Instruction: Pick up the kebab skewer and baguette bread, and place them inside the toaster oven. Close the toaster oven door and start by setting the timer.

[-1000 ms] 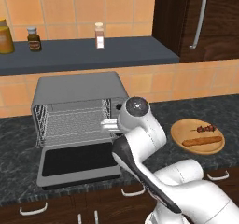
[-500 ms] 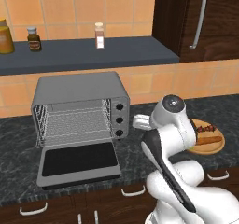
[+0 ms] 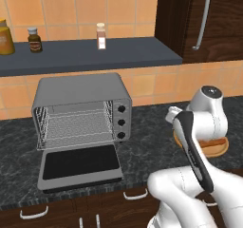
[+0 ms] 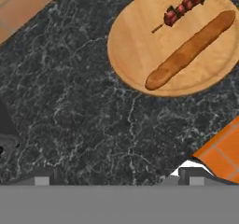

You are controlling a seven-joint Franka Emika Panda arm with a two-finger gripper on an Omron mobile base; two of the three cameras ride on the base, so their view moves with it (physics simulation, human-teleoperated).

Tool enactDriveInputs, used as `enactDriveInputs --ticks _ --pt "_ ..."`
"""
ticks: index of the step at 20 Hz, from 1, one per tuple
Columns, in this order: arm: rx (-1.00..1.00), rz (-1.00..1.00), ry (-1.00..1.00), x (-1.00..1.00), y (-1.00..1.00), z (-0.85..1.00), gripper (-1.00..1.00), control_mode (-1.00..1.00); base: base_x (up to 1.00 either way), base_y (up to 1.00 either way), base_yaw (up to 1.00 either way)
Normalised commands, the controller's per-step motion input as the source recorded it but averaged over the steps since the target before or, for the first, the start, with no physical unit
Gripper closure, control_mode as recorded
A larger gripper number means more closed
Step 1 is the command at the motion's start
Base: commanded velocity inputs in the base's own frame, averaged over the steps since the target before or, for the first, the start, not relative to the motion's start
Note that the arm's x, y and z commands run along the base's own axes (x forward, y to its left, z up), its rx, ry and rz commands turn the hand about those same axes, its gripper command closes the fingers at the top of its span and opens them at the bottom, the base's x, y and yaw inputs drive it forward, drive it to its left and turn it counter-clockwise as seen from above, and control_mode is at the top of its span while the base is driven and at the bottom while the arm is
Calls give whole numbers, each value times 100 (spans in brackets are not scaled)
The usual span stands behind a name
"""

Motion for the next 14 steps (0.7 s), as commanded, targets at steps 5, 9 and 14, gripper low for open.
enactDriveInputs --ticks 5,9,14 --pt "13 -29 7 0 -99 -25 -100 -100 0 0 0" --pt "6 -32 10 3 -66 -25 -100 -100 0 0 0" --pt "0 -31 10 12 -60 -31 -100 -100 0 0 0"
